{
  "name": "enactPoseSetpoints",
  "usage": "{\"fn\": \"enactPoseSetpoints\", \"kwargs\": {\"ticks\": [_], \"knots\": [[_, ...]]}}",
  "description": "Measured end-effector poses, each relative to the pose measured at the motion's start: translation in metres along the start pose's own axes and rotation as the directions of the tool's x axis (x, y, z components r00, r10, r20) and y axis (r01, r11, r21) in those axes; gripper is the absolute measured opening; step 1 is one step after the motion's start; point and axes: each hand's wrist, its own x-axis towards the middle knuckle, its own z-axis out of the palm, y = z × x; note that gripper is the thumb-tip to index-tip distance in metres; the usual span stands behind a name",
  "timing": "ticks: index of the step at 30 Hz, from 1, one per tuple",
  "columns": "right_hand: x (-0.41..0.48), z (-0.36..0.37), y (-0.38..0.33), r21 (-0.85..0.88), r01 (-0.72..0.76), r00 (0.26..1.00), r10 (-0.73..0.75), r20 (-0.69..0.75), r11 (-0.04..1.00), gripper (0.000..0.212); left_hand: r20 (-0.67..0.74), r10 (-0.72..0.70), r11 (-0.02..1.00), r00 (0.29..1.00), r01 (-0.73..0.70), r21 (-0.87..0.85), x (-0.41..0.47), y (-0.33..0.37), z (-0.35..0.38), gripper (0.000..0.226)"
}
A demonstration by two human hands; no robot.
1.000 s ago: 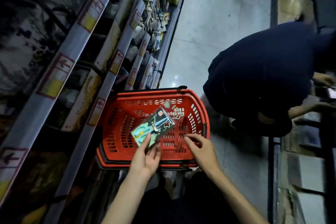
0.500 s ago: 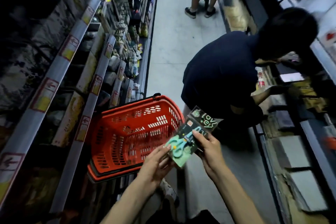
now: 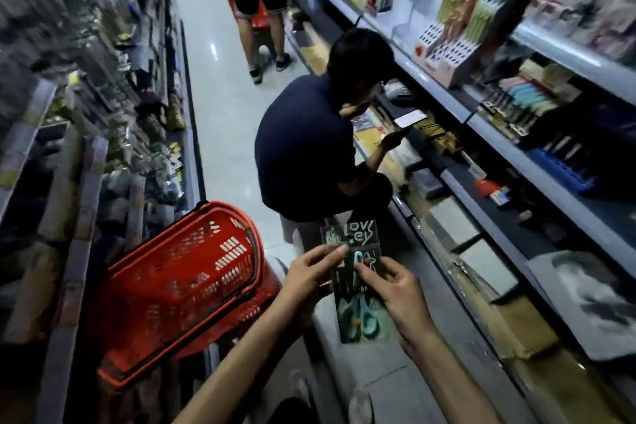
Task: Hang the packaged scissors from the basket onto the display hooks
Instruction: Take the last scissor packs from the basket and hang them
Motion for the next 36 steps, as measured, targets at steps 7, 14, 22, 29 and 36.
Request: {"fn": "enactPoseSetpoints", "kwargs": {"ticks": [7,14,22,29,36], "knots": [[-0.053,-0.049,-0.023,-0.033,0.081,0.982,-0.086,-0.166,0.996,0.019,0.181,-0.012,0.998,0.983,0.000,0.064,-0.016,0.010,0.075,0.028],[-0.112,-0.087,-0.030,-0.012,0.152,0.888,-0.142,-0.438,0.988,0.020,0.431,-0.054,0.996,0.901,0.019,0.086,-0.034,-0.009,0.134,0.048],[-0.231,-0.168,-0.018,-0.144,0.244,0.579,-0.263,-0.772,0.959,0.012,0.705,-0.212,0.967,0.677,0.042,0.250,-0.103,-0.074,0.246,0.032],[-0.350,-0.226,0.004,-0.133,0.351,0.311,-0.249,-0.917,0.927,0.008,0.779,-0.296,0.923,0.554,-0.043,0.381,-0.179,-0.143,0.325,0.028],[-0.466,-0.308,0.009,-0.033,0.514,0.135,-0.120,-0.984,0.857,0.021,0.884,-0.304,0.860,0.354,-0.298,0.415,-0.272,-0.223,0.394,0.013]]}}
